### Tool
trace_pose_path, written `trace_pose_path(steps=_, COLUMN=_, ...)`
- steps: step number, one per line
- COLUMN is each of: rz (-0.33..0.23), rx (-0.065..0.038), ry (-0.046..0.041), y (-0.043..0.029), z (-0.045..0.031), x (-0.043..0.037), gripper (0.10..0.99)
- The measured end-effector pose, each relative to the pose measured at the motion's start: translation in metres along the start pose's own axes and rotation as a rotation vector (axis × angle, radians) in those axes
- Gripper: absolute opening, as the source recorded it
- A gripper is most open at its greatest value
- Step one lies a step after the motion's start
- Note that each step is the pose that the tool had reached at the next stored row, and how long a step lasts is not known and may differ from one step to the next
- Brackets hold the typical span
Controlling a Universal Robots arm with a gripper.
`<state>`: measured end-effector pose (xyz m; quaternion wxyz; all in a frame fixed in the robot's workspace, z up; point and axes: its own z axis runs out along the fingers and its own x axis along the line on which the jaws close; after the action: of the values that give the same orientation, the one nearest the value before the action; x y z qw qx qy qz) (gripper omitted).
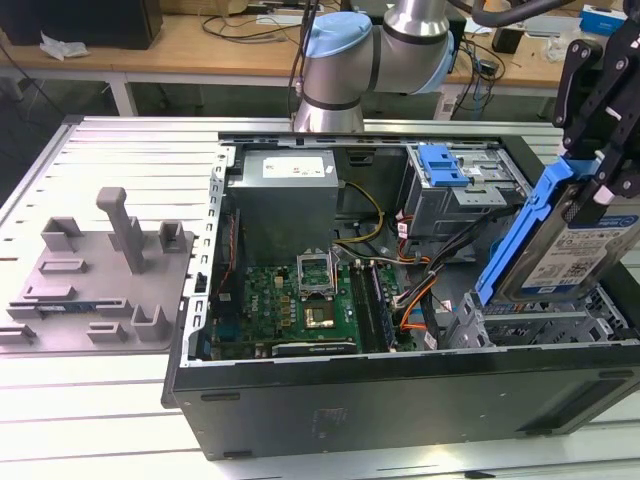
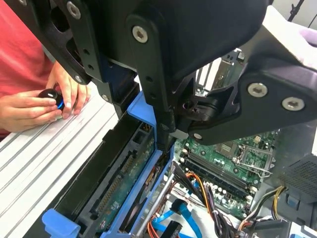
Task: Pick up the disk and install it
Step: 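Insert the disk into the insertion slot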
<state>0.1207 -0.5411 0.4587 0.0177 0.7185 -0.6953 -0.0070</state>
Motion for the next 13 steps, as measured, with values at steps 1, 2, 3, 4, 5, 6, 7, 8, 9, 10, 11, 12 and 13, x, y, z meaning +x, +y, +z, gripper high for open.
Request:
trace_pose_path(steps=1, rz=0.000, rx=0.000, ry=0.0001, y=-0.0001, z=0.0001, x=0.0000, gripper=0.369)
trace_pose_path(steps=2, rz=0.000, rx=0.000, ry=0.0000, y=-0.0003, z=0.0003, x=0.0000, gripper=0.369)
trace_pose_path(steps=3, rz=0.000, rx=0.000, ry=-0.0001, y=-0.0004, z=0.0006, x=0.0002, gripper=0.369)
trace_pose_path(steps=4, rz=0.000, rx=0.000, ry=-0.0002, y=-0.0005, z=0.0010, x=0.0005, gripper=0.369)
trace_pose_path(steps=5, rz=0.000, rx=0.000, ry=-0.0001, y=-0.0005, z=0.0014, x=0.0009, gripper=0.369)
trace_pose_path(steps=6, rz=0.000, rx=0.000, ry=-0.0001, y=-0.0005, z=0.0016, x=0.0012, gripper=0.369)
trace_pose_path(steps=7, rz=0.000, rx=0.000, ry=-0.0004, y=-0.0005, z=0.0021, x=0.0016, gripper=0.369)
trace_pose_path(steps=8, rz=0.000, rx=0.000, ry=-0.0001, y=-0.0005, z=0.0026, x=0.0017, gripper=0.369)
trace_pose_path(steps=9, rz=0.000, rx=0.000, ry=0.0001, y=-0.0006, z=0.0033, x=0.0017, gripper=0.369)
trace_pose_path(steps=10, rz=0.000, rx=0.000, ry=0.0000, y=-0.0006, z=0.0038, x=0.0018, gripper=0.369)
trace_pose_path(steps=11, rz=0.000, rx=0.000, ry=-0.0001, y=-0.0007, z=0.0042, x=0.0018, gripper=0.369)
trace_pose_path(steps=12, rz=0.000, rx=0.000, ry=-0.0001, y=-0.0009, z=0.0050, x=0.0017, gripper=0.369)
trace_pose_path(steps=13, rz=0.000, rx=0.000, ry=-0.0001, y=-0.0011, z=0.0057, x=0.0017, gripper=0.369)
